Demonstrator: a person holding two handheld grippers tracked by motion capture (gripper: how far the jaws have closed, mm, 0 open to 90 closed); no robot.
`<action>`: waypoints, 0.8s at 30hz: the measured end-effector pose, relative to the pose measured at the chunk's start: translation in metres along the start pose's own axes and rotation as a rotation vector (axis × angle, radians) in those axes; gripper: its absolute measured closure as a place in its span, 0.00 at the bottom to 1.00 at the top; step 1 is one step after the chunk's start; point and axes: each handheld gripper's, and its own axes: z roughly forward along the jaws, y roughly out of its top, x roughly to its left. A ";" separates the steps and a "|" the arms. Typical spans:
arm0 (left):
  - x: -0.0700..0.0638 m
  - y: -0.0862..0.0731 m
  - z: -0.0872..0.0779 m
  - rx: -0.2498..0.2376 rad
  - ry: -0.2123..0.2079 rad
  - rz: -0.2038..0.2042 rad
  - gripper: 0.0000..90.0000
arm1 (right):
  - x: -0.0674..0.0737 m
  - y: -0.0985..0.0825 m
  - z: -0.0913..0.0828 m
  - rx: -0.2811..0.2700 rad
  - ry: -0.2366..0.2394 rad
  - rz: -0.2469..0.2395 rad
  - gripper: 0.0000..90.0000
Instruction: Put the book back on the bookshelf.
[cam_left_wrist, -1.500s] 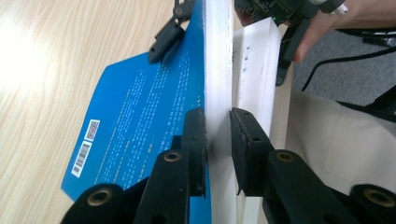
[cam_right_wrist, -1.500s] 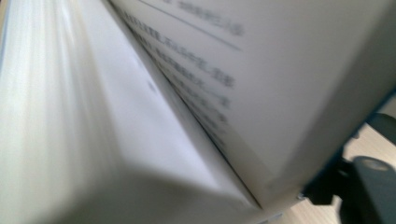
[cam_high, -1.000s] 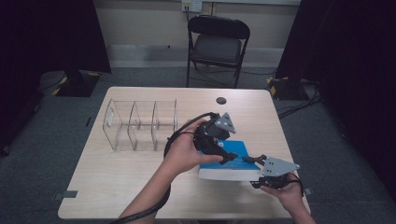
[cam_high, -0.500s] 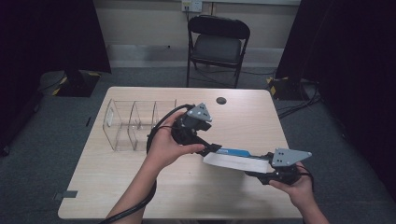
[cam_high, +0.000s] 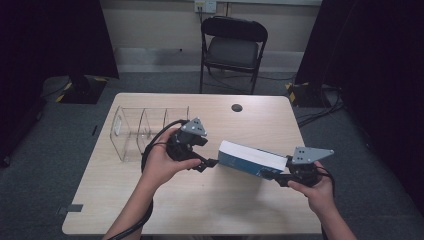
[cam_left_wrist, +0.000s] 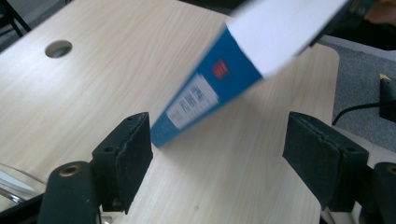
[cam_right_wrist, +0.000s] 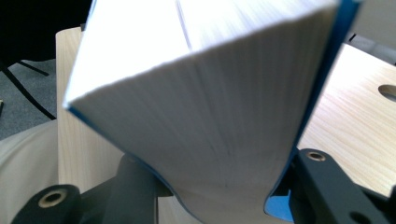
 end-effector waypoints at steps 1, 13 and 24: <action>0.000 -0.004 0.002 0.003 0.002 0.000 0.26 | -0.001 0.002 0.000 0.002 0.002 0.009 0.65; -0.005 -0.046 0.029 0.053 -0.025 -0.037 0.27 | -0.014 0.016 -0.006 0.012 0.032 0.119 0.67; -0.010 -0.064 0.048 0.079 -0.039 -0.042 0.29 | -0.018 0.018 -0.004 0.001 -0.011 0.119 0.67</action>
